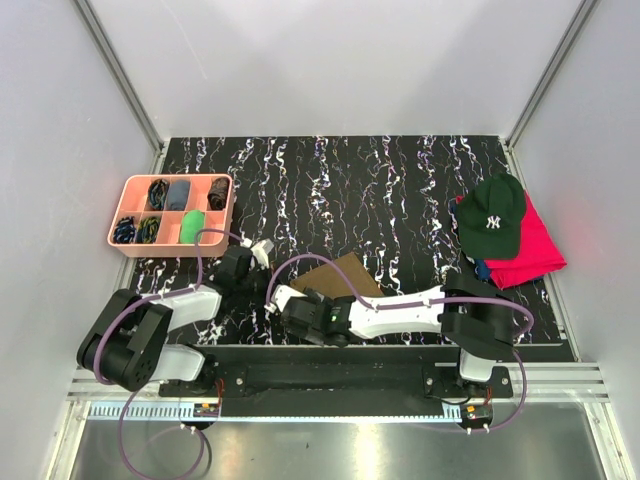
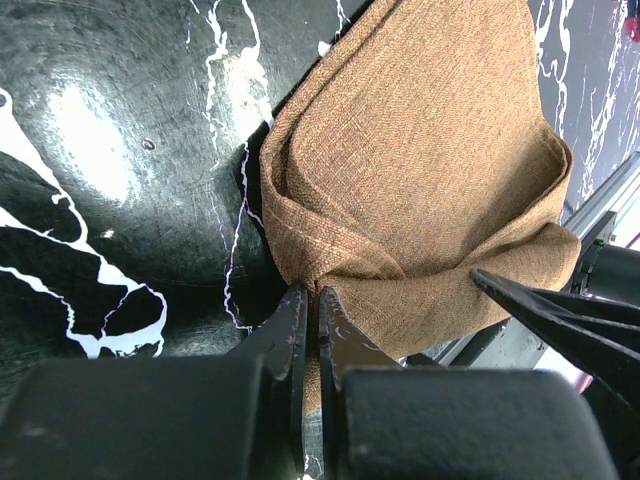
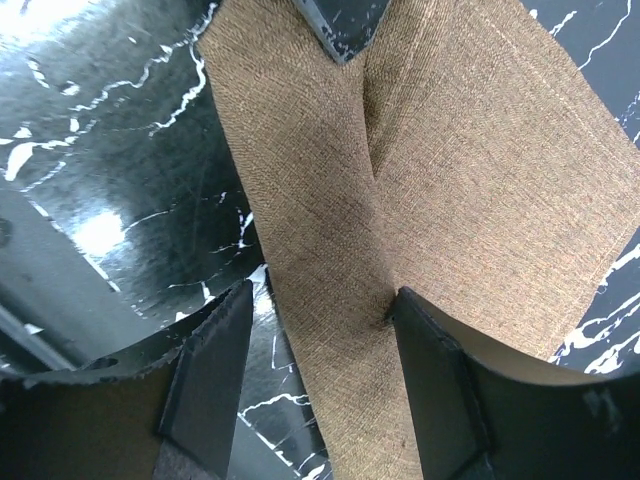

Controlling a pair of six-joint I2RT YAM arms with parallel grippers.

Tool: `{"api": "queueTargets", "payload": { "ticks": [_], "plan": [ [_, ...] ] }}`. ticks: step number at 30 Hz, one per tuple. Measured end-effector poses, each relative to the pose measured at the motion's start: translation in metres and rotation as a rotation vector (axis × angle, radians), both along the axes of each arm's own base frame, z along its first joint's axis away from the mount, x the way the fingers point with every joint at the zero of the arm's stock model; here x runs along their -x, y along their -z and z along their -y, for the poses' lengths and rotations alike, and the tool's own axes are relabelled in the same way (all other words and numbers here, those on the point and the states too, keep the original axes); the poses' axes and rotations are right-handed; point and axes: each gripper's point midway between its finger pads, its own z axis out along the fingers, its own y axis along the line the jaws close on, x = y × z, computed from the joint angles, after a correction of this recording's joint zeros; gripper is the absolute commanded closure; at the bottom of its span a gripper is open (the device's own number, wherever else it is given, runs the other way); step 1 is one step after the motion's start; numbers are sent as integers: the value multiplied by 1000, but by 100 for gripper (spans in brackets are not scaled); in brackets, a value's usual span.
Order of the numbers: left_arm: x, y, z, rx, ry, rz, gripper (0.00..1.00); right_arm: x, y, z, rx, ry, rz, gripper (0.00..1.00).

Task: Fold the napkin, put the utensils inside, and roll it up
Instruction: Roll the napkin with the utensil

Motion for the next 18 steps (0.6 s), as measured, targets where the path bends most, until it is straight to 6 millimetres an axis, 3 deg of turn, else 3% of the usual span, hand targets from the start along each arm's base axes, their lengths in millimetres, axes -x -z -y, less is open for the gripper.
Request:
{"api": "queueTargets", "payload": {
  "ticks": [5, 11, 14, 15, 18],
  "plan": [
    [0, 0, 0, 2, 2, -1, 100, -3, 7, 2, 19, 5, 14, 37],
    [-1, -1, 2, 4, 8, -4, 98, -12, 11, -3, 2, 21, -34, 58],
    [-1, -1, 2, 3, 9, -2, 84, -10, 14, -5, -21, 18, -92, 64],
    [-1, -1, 1, 2, 10, 1, 67, -9, 15, -6, -24, 15, -103, 65],
    [-1, -5, -1, -6, 4, 13, 50, -8, 16, -7, -42, 13, -146, 68]
  ]
}}
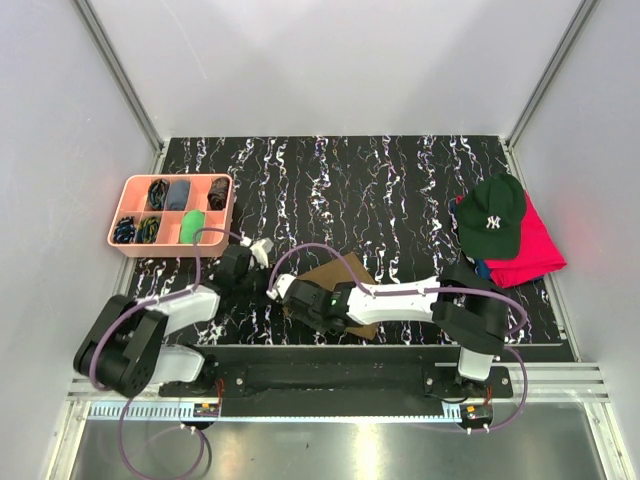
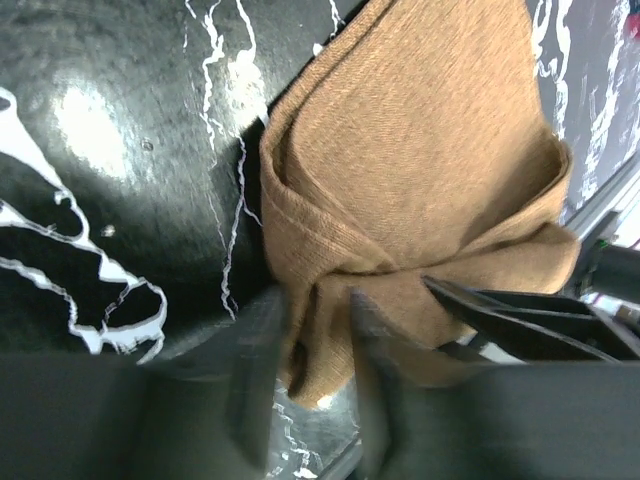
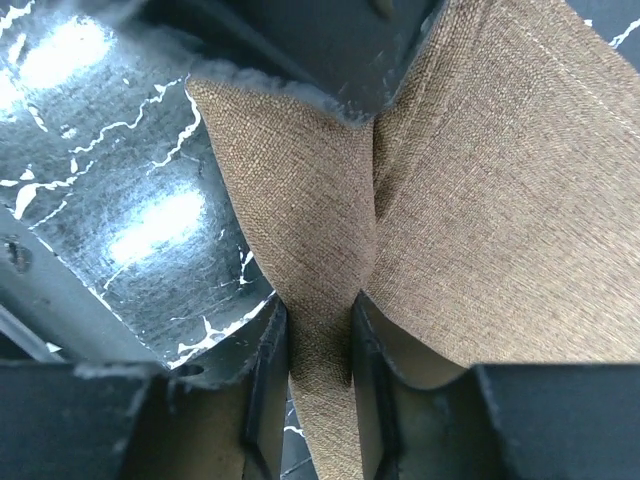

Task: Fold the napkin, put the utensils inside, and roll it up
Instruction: Roll the napkin with the utensil

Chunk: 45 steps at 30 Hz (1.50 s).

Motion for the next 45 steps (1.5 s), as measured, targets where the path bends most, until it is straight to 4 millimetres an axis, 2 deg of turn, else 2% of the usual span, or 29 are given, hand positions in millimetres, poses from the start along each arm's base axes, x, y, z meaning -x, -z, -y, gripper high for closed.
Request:
{"api": "queueTargets", "payload": {
  "ticks": [1, 4, 11, 17, 24, 31, 40, 45],
  "plan": [
    [0, -2, -1, -3, -4, 5, 43, 0, 0, 0, -9, 1, -14, 70],
    [0, -13, -5, -13, -20, 40, 36, 0, 0, -1, -45, 2, -45, 71],
    [-6, -37, -24, -50, -115, 148, 29, 5, -3, -6, -183, -3, -169, 71],
    [3, -46, -40, -38, -181, 251, 26, 6, -5, -9, -272, -17, -309, 71],
    [14, -41, -45, 2, -196, 322, 28, 13, -6, -8, -347, -34, -471, 71],
    [16, -40, -36, 47, -147, 341, 30, 11, -5, -5, -427, -17, -646, 72],
    [23, -23, -28, 63, -84, 302, 31, 6, -3, -1, -517, 23, -885, 72],
    [21, -18, -26, 59, -75, 294, 35, 5, -2, 0, -545, 32, -981, 72]
  ]
}}
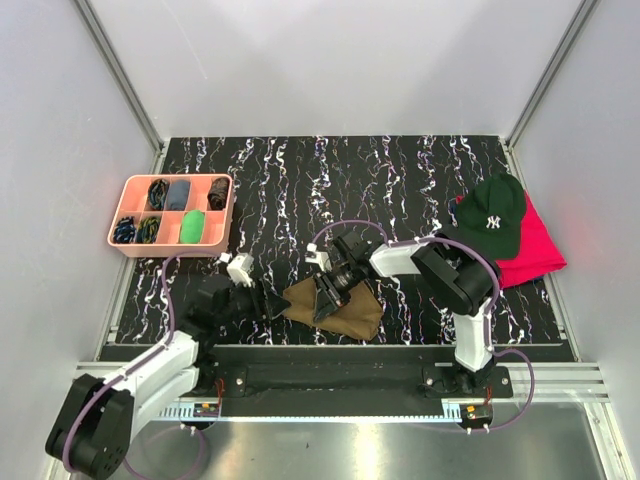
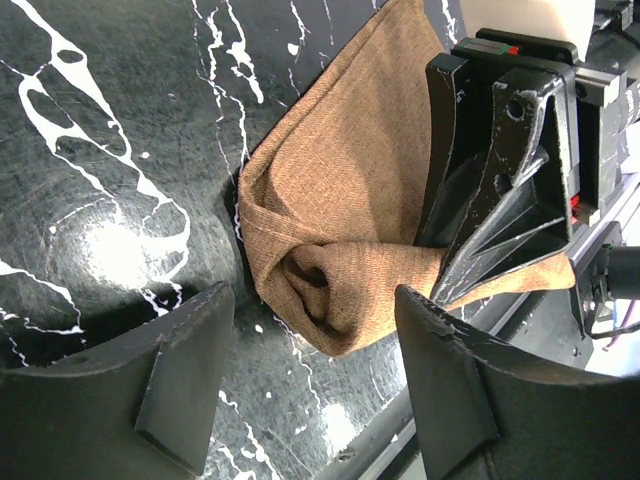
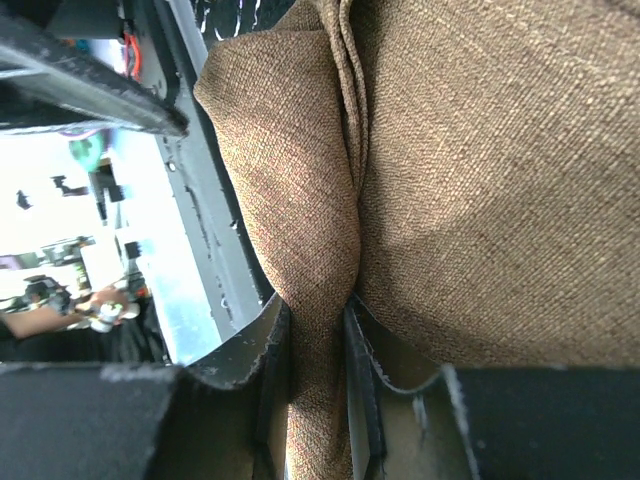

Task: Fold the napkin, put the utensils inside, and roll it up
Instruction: Roll the napkin with the utensil

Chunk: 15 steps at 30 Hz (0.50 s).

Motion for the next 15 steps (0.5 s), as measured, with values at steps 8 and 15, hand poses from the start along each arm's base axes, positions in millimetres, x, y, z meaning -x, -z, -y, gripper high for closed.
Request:
{"api": "queueTargets", "payload": {
  "ticks": [8, 15],
  "plan": [
    [-2, 6, 2, -8, 12, -10, 42, 0, 1, 0, -21, -8, -72, 73],
    [-7, 6, 5, 0, 22, 2, 48, 2, 2, 0, -32, -16, -107, 73]
  ]
}}
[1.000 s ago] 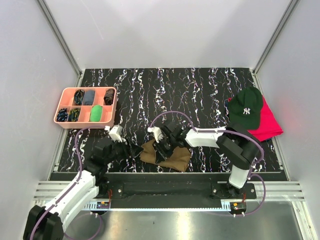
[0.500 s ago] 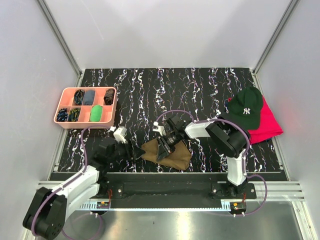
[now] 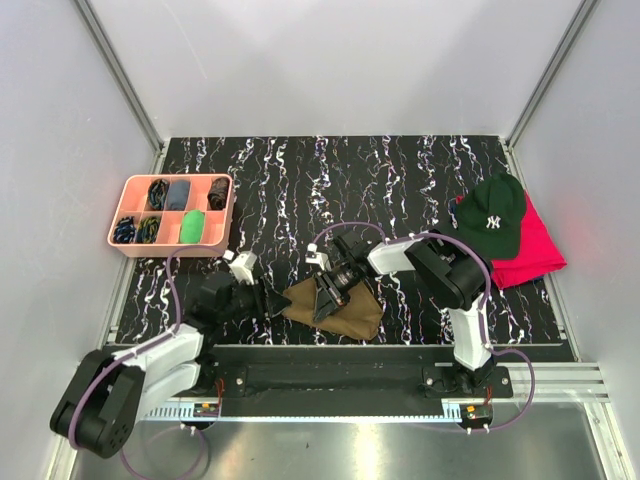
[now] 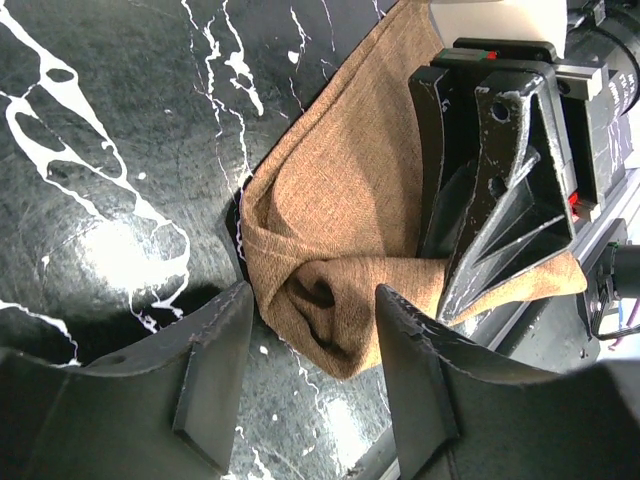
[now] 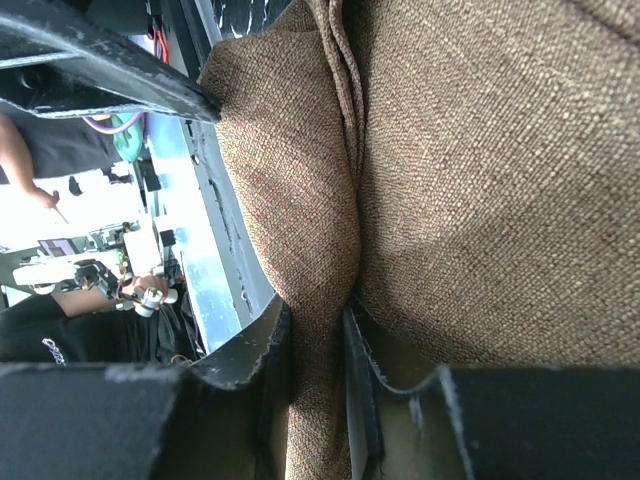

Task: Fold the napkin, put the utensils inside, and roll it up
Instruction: Roll the napkin with the utensil

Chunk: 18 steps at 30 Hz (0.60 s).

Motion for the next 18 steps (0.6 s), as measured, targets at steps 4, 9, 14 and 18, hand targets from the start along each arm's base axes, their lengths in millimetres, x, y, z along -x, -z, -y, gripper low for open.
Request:
{"api": "queueTargets", "payload": {
  "ticks": [4, 9, 14, 18],
  "plan": [
    [-1, 4, 2, 2, 10, -11, 55, 0, 0, 0, 0, -1, -3, 73],
    [-1, 4, 5, 11, 23, -10, 64, 0, 0, 0, 1, 0, -5, 73],
    [-2, 1, 6, 19, 28, 5, 71, 0, 0, 0, 2, 0, -6, 71],
    [-2, 5, 7, 16, 33, -11, 81, 0, 1, 0, 4, 1, -7, 68]
  ]
}}
